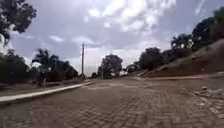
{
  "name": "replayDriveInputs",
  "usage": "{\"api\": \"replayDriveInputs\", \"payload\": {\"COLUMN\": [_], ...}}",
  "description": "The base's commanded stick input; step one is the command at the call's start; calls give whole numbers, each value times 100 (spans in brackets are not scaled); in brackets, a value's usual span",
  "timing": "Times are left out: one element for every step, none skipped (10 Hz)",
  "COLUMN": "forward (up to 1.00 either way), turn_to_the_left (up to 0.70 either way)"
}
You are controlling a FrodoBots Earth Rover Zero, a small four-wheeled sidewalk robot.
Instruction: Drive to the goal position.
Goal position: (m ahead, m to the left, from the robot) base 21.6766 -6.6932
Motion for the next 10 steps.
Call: {"api": "replayDriveInputs", "payload": {"forward": [70,70,70,70,70,70,70,70,70,70], "turn_to_the_left": [0,0,0,0,-10,-21,-21,-8,0,0]}}
